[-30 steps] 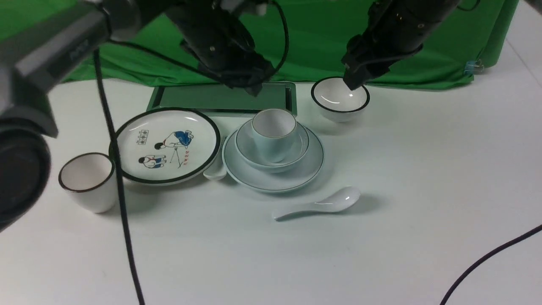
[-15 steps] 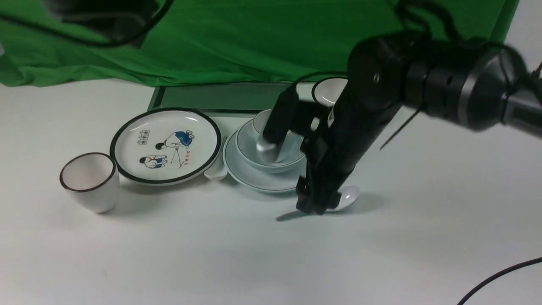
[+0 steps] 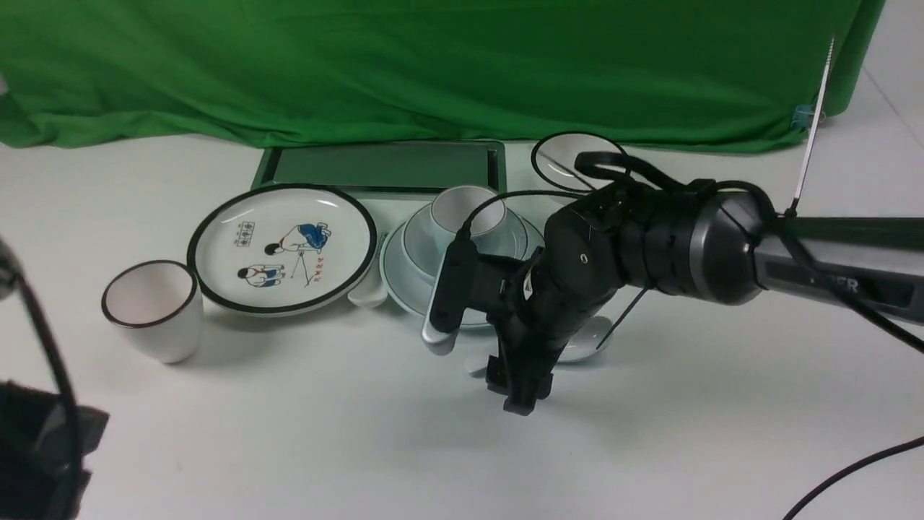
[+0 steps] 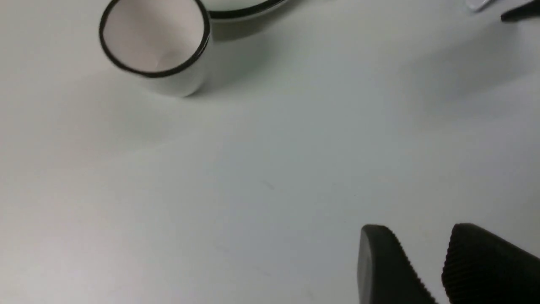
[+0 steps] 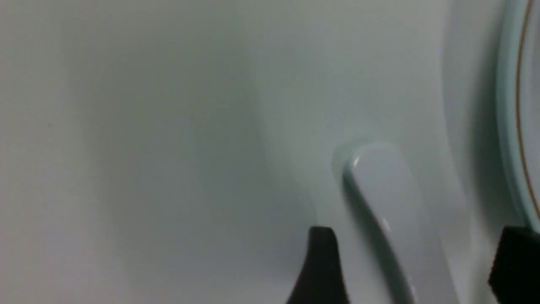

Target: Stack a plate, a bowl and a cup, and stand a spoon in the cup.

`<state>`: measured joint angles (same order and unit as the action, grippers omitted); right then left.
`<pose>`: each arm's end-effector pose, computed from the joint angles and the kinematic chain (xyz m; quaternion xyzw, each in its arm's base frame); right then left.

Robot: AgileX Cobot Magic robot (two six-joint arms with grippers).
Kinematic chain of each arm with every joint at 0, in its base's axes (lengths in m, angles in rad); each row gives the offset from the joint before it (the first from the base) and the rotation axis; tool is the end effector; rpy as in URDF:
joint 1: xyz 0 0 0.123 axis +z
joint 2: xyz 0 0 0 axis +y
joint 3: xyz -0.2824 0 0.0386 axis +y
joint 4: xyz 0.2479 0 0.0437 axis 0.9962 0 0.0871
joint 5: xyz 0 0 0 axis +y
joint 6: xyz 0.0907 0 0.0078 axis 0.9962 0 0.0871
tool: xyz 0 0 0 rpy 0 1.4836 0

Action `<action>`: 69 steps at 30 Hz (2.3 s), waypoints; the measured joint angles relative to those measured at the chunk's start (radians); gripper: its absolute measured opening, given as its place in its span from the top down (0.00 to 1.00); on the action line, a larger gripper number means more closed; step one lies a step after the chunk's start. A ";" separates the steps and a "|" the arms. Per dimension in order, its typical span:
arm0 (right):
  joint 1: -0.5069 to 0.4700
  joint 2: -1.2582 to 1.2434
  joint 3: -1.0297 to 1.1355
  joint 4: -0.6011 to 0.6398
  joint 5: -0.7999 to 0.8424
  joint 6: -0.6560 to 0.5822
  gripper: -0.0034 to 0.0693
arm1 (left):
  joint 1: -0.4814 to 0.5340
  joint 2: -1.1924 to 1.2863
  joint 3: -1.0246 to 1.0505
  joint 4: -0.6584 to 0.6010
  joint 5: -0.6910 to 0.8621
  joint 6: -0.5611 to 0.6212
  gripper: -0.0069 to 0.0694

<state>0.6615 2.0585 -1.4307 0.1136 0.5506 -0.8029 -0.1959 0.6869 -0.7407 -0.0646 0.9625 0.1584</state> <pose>0.3397 0.2714 0.1636 -0.6186 0.7480 0.0235 0.2394 0.1101 -0.0268 0.3223 0.1566 0.9169 -0.0383 0.3651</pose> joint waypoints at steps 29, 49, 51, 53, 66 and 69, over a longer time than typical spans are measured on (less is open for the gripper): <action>0.005 0.053 -0.327 0.147 -0.551 0.353 0.74 | 0.000 -0.108 0.142 0.032 -0.497 0.002 0.95; -0.109 -0.233 -0.324 0.035 -0.111 0.370 0.77 | 0.000 -0.108 0.142 0.018 -0.506 0.000 0.96; -0.140 -0.377 -0.324 -0.052 -0.013 0.368 0.87 | 0.000 -0.108 0.142 0.018 -0.511 0.000 0.95; -0.167 -0.480 -0.326 -0.114 0.051 0.379 0.92 | 0.000 -0.108 0.142 0.022 -0.512 0.000 0.95; -0.326 -1.110 0.105 -0.223 0.149 0.577 0.93 | 0.000 -0.108 0.142 0.041 -0.513 0.000 0.95; -0.326 -1.246 0.375 -0.220 0.038 0.601 0.93 | 0.000 -0.108 0.142 0.044 -0.513 0.000 0.95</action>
<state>0.3358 0.8130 -1.0561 -0.1062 0.5883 -0.2017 -0.1959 0.5791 -0.5988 -0.0210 0.4498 0.1583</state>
